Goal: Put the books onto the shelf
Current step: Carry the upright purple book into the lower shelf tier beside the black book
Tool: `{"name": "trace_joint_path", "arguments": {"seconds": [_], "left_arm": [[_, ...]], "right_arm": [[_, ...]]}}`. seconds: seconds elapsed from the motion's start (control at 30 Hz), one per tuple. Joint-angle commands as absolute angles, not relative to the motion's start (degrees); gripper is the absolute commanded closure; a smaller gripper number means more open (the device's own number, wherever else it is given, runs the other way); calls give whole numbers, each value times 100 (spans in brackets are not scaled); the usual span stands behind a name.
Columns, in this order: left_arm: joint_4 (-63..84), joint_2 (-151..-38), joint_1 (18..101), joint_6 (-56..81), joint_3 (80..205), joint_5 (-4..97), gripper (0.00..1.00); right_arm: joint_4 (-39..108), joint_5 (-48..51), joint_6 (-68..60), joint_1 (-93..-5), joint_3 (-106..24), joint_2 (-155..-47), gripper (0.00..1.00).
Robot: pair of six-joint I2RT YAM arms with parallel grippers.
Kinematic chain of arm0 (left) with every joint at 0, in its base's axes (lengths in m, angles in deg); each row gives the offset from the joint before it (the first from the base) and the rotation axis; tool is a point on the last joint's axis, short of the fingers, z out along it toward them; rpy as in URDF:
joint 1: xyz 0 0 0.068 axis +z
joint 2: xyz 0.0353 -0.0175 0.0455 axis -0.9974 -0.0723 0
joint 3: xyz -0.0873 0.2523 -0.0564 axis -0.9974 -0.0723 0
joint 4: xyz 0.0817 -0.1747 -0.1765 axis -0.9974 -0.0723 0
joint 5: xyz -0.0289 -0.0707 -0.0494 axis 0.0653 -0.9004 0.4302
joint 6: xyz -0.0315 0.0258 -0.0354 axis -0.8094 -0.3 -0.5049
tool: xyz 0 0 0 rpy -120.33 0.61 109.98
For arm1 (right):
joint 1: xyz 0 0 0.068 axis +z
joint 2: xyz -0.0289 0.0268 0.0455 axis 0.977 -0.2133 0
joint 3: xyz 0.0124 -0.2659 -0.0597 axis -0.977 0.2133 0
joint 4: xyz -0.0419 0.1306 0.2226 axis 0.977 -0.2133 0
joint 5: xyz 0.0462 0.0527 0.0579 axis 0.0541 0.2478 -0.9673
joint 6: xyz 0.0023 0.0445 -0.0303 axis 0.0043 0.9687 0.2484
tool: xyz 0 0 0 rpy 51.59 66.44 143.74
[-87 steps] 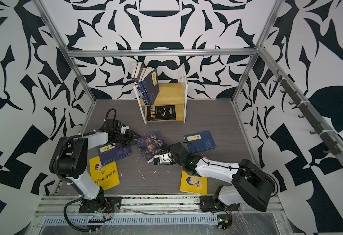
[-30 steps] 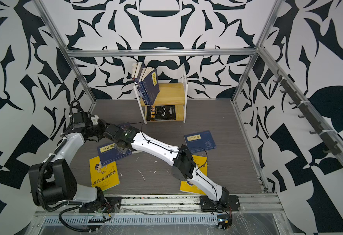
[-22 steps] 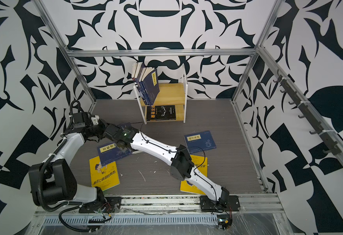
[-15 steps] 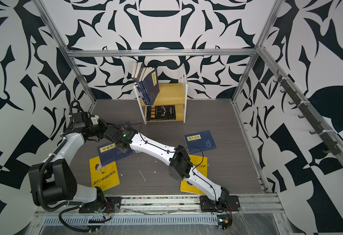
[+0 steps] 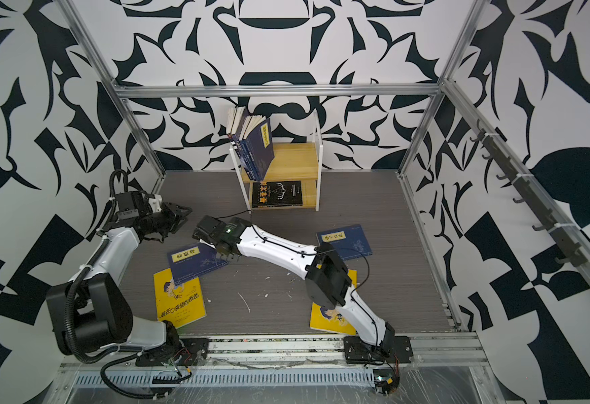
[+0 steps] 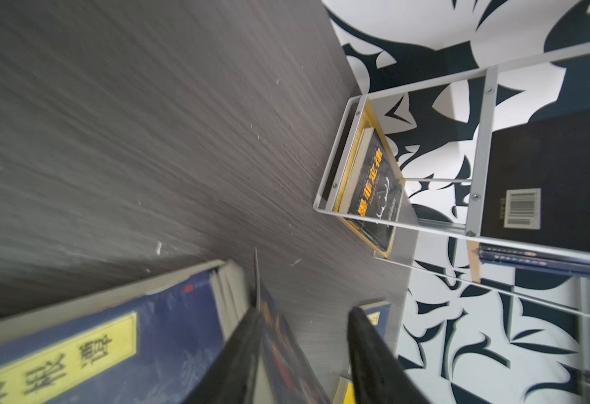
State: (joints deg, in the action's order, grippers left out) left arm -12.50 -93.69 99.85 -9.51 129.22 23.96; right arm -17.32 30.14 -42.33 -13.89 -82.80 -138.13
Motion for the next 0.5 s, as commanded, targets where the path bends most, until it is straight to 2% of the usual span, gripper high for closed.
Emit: {"name": "trace_joint_path", "arguments": {"seconds": [0.0, 0.17, 0.37, 0.47], "left_arm": [[-1453, -9352, 10027, -264, 13166, 2476, 49], [-1754, -9356, 10028, 661, 13250, 2565, 44], [-1967, -9330, 10027, 1557, 13269, 2822, 34], [-2009, -9349, 10027, 1819, 13248, 2822, 26]], "right_arm": [[-645, 2557, -6042, -1472, -7412, -12607, 100], [42, 1805, -7570, -1795, -5968, -11591, 100], [710, 1651, -8240, -2329, -5283, -10930, 100], [1138, 1651, -8561, -2580, -5023, -10692, 100]]}}
